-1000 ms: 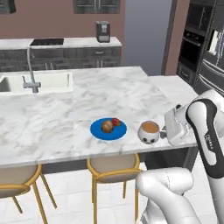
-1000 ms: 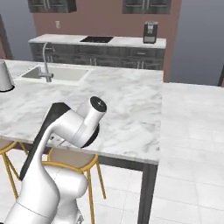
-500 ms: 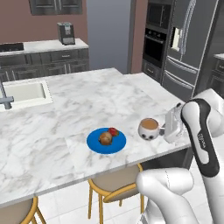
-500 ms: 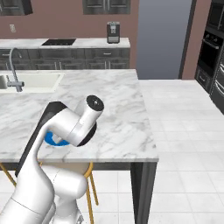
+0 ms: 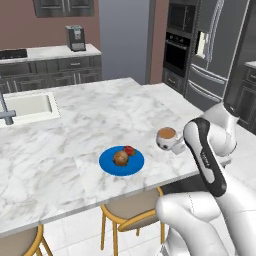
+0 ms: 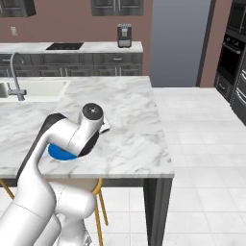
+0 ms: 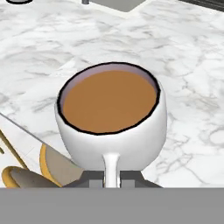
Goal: Pick up the brewed coffee from the coffee machine and place it next to the breakfast plate on the dining counter.
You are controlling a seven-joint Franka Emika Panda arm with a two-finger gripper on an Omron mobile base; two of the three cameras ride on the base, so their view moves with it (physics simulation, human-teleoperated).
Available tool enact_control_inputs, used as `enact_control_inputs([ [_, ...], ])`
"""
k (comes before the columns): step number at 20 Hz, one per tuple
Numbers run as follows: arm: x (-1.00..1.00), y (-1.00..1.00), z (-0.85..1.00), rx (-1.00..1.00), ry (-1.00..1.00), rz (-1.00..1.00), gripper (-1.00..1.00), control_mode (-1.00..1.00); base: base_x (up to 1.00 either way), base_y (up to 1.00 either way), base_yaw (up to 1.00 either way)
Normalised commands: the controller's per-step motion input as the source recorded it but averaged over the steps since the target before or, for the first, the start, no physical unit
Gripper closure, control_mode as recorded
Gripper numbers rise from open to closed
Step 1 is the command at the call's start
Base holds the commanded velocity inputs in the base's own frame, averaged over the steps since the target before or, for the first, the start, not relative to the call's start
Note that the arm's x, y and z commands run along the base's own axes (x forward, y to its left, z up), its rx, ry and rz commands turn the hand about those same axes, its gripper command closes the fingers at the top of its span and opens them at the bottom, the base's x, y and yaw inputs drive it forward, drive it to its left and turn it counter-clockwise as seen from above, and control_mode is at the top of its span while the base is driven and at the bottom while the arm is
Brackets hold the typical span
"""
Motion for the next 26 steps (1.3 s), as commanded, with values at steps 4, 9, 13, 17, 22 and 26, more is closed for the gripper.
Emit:
enact_control_inputs([
  [4,0.49,-0.31,-0.26,0.0,0.0,-0.03,1.0,-1.0,0.0,0.0,0.0],
  [9,0.53,-0.2,-0.37,0.03,0.02,0.0,1.0,-1.0,0.0,0.0,0.0],
  [13,0.55,0.0,-0.41,0.02,0.1,0.03,1.0,-1.0,0.0,0.0,0.0],
  [17,0.51,0.0,-0.41,0.0,0.12,0.06,1.0,-1.0,0.0,0.0,0.0],
  [22,0.46,0.0,-0.36,0.0,0.09,0.05,1.0,-1.0,0.0,0.0,0.0],
  [26,0.5,0.0,-0.4,0.0,0.1,0.06,1.0,-1.0,0.0,0.0,0.0],
])
